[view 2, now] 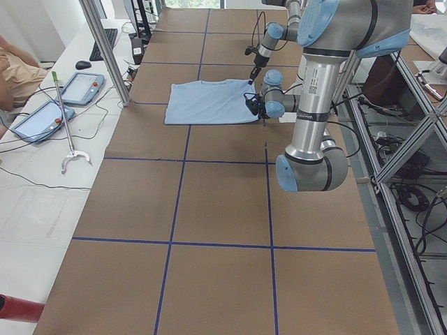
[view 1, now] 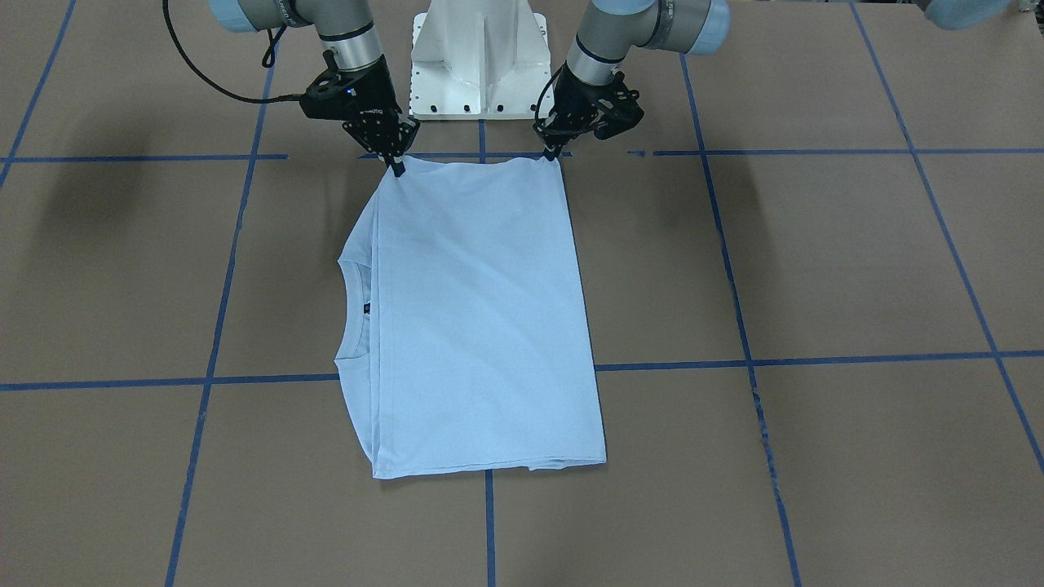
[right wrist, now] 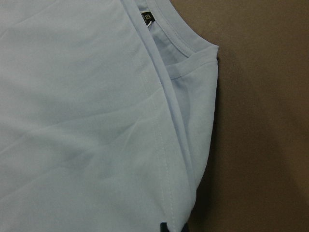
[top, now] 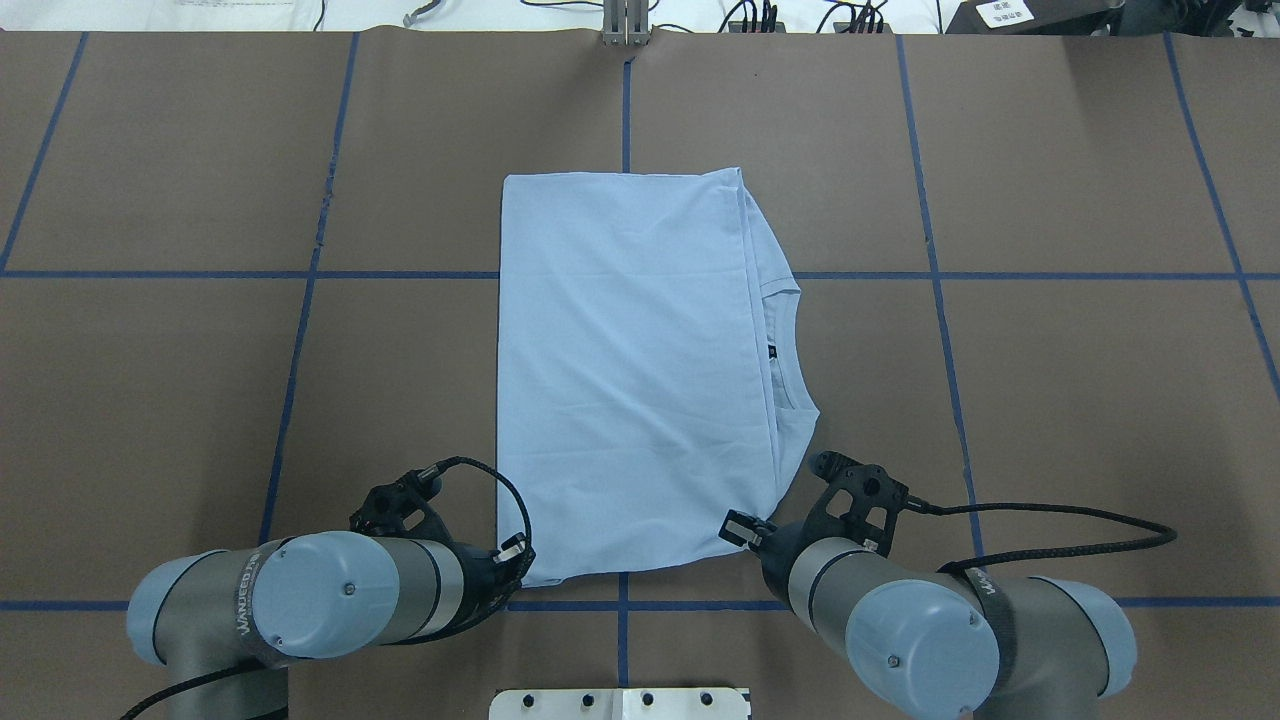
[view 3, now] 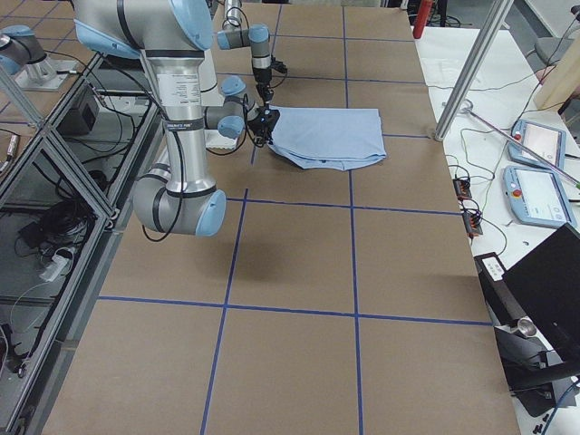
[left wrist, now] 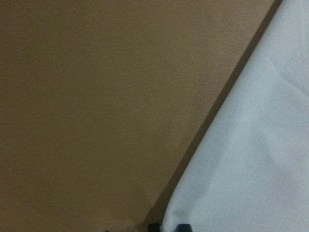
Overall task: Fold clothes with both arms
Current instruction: 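Grasp the shirt's near edge with both grippers, then lift the near edge with both grippers and fold it over toward the far edge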
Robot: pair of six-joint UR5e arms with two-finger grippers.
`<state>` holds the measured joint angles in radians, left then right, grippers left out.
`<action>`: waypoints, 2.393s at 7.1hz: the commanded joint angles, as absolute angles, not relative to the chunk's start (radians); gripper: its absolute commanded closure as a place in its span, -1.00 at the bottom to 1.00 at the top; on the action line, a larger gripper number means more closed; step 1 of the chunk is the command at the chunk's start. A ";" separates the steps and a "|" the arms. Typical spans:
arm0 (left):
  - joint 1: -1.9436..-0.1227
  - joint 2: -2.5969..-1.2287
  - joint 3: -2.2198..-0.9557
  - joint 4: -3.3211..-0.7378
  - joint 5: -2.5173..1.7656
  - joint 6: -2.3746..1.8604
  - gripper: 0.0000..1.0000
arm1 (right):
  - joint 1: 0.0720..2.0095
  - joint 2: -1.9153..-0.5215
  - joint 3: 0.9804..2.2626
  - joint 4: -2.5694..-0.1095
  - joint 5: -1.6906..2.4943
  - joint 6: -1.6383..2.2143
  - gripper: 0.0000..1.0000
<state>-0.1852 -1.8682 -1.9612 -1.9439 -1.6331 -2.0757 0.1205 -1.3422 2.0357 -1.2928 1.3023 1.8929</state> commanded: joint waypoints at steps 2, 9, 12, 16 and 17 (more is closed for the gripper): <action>-0.175 -1.816 -2.051 -1.945 -1.637 -2.075 1.00 | 0.091 -1.382 2.111 -1.292 1.304 1.893 1.00; -0.387 -1.886 -2.203 -1.942 -1.647 -1.955 1.00 | 0.211 -1.410 2.289 -1.290 1.372 1.924 1.00; -0.503 -1.974 -2.061 -1.953 -1.648 -1.896 1.00 | 0.452 -1.188 2.038 -1.292 1.566 1.869 1.00; -0.557 -2.078 -1.811 -2.056 -1.638 -1.868 1.00 | 0.603 -1.031 1.742 -1.278 1.658 1.763 1.00; -0.575 -2.086 -1.728 -2.131 -1.638 -1.864 1.00 | 0.609 -0.990 1.685 -1.278 1.673 1.761 1.00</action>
<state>-0.5527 -2.0691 -1.8218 -2.0522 -1.6391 -1.8677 0.5948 -1.0444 1.7625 -1.2788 1.6575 1.7685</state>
